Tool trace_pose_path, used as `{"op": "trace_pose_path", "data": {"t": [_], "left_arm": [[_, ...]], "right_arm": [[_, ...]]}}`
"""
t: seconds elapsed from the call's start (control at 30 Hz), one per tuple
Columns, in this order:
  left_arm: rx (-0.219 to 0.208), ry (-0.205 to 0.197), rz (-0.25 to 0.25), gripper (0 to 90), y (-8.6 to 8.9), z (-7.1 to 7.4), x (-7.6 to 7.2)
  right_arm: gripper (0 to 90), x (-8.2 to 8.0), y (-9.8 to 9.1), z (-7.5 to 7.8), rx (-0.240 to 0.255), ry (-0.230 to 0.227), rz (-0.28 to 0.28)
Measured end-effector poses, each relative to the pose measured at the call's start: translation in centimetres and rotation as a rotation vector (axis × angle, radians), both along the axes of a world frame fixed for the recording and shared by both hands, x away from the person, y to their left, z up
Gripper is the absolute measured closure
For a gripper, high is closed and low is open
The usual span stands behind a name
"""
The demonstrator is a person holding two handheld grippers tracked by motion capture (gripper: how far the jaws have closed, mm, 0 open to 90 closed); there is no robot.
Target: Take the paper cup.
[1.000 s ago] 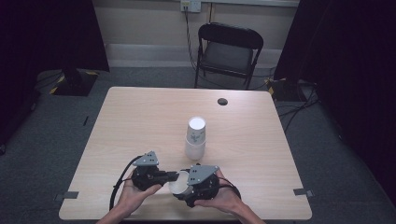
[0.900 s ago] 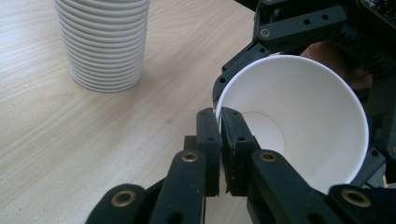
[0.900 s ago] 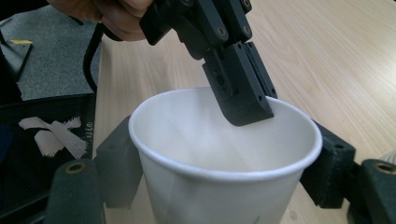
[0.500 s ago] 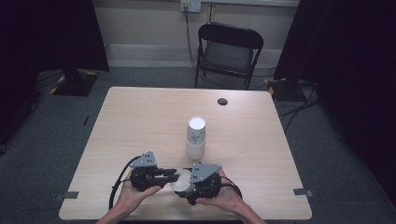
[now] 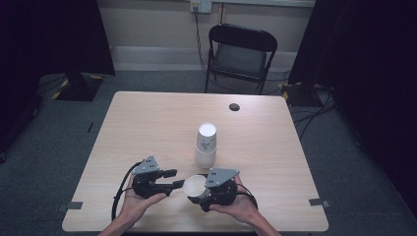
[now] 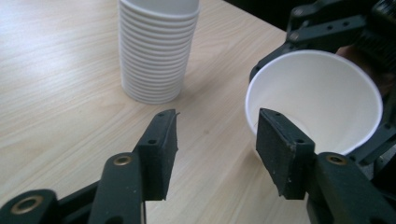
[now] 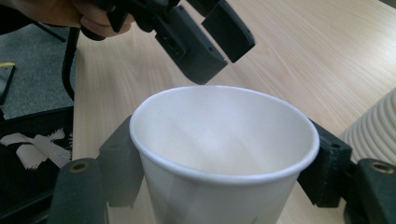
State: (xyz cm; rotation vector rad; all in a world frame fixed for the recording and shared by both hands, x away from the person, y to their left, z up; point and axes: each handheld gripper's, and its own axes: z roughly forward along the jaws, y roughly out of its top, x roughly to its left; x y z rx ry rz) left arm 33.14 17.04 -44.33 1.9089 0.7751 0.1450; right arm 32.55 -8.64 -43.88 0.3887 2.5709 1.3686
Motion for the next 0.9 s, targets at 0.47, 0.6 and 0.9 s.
{"op": "trace_pose_path", "data": {"t": [0.47, 0.6, 0.9], "left_arm": [[0.003, 0.004, 0.075, 42.3, 0.9, -0.3, 0.4], [0.022, -0.004, 0.076, 41.6, 0.7, -0.4, 0.4], [0.029, -0.017, 0.08, 41.2, 0.2, -0.3, 0.4]], "right_arm": [[29.3, 0.9, -2.0, 1.4, 0.132, 0.034, -0.092], [29.7, 1.1, -2.5, 1.8, 0.157, 0.036, -0.125], [30.4, 1.3, -3.2, 1.7, 0.216, 0.099, -0.138]]}}
